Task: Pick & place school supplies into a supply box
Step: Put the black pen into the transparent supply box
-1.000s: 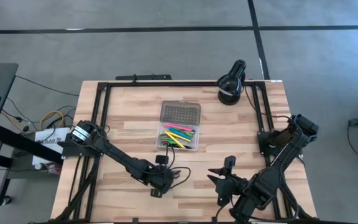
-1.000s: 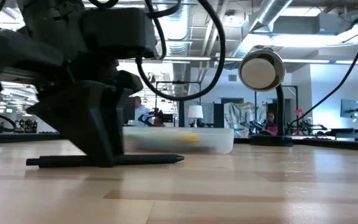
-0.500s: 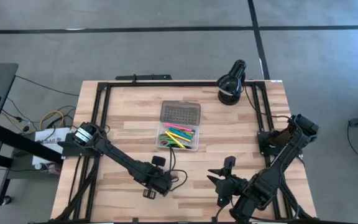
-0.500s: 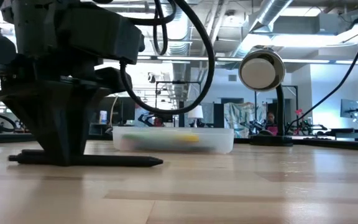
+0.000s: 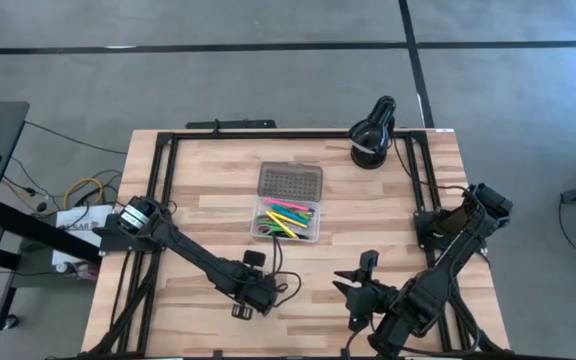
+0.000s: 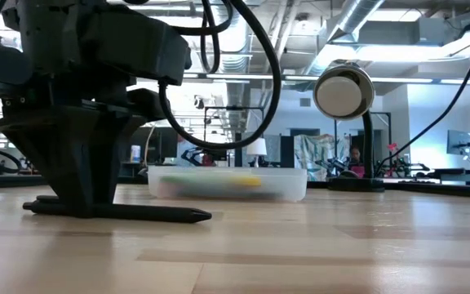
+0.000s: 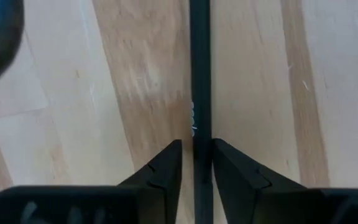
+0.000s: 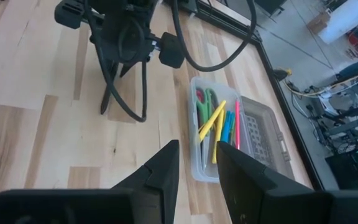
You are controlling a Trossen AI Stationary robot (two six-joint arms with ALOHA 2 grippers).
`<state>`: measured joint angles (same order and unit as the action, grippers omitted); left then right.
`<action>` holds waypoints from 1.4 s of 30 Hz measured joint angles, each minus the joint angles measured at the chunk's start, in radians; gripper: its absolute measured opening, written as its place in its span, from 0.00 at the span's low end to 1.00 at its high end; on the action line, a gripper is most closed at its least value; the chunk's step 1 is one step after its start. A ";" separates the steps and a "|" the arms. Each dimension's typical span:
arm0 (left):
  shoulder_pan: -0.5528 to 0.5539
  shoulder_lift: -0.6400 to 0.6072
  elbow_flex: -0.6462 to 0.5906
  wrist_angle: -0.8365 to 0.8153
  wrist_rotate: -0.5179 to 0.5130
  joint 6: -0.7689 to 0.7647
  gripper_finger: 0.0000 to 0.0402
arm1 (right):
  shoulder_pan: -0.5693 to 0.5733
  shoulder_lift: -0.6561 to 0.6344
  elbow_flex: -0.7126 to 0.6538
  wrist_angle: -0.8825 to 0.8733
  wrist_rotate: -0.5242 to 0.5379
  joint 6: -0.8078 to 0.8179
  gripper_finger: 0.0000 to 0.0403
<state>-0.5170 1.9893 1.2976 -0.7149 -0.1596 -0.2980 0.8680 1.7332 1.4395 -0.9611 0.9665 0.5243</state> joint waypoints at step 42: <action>0.092 0.004 -0.036 0.216 0.035 0.053 0.35 | -0.007 0.000 0.000 0.028 -0.026 0.000 0.25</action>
<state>-0.4253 1.9934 1.2617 -0.4989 -0.1246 -0.2446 0.8612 1.7332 1.4395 -0.9333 0.9401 0.5240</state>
